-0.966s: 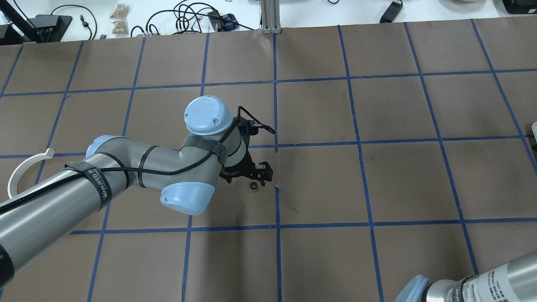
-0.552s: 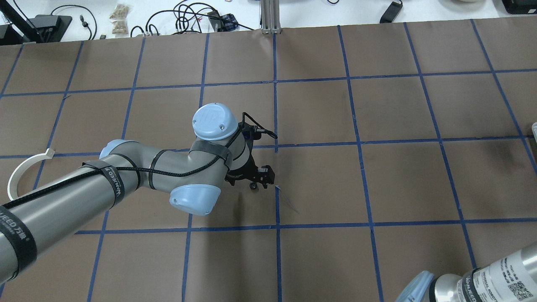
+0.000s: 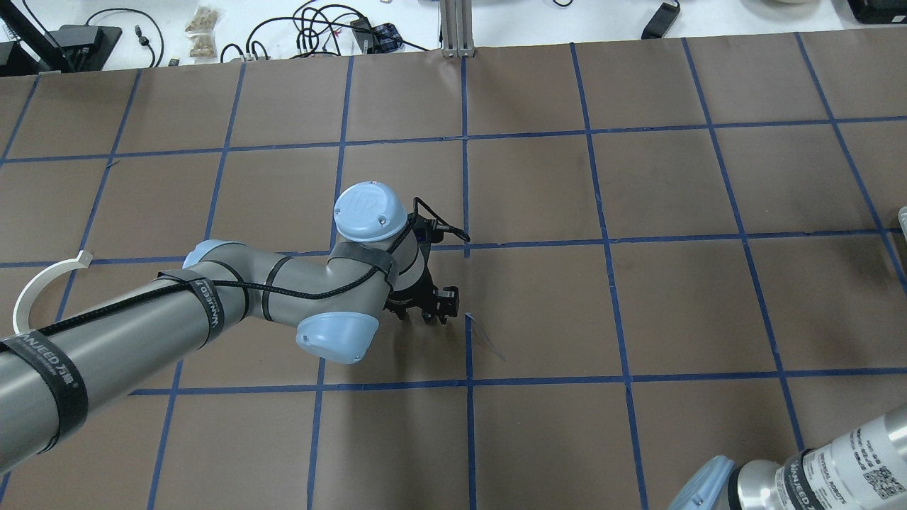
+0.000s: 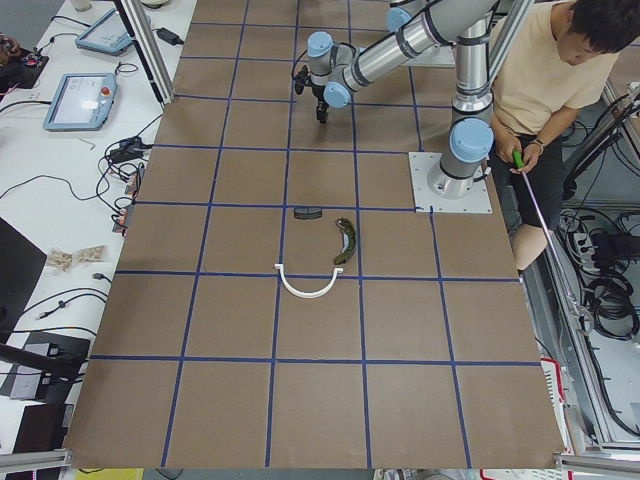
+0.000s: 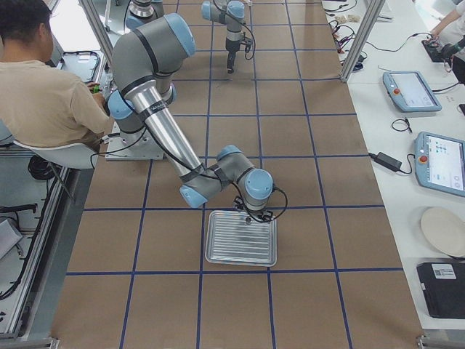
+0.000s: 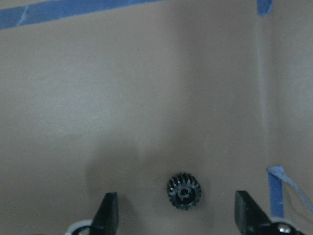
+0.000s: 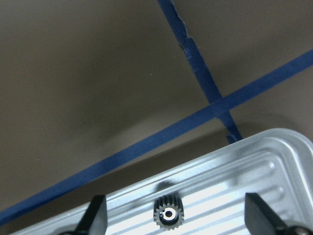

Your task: Place bearing gear from tray to pile

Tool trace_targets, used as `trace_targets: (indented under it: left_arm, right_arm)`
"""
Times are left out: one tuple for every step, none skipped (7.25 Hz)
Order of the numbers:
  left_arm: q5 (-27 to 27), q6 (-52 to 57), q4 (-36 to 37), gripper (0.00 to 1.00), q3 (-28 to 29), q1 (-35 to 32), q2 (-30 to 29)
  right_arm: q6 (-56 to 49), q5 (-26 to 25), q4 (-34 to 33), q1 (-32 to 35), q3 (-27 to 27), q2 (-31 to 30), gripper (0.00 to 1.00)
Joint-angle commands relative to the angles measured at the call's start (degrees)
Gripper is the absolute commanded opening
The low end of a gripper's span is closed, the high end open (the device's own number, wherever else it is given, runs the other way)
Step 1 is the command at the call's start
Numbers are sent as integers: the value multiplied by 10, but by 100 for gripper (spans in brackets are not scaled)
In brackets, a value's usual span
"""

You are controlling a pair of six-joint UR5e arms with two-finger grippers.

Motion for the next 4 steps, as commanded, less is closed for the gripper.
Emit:
trace_targets:
  left_arm:
    - [0,4,0,13,1,0,-1]
    - [2,4,0,0,1,-1,-1]
    - [5,3,0,0,6,0,0]
    - [14,3,0,0,11,2,4]
  right_arm:
    - [-6,-6,-7,-1,-1,19,97]
    - [-7,-9,-8,-1,-3,19,97]
    - [-9,-11,-8,-2,-1,19,95]
    - [-5,-16,-8,-2,-2,15,88]
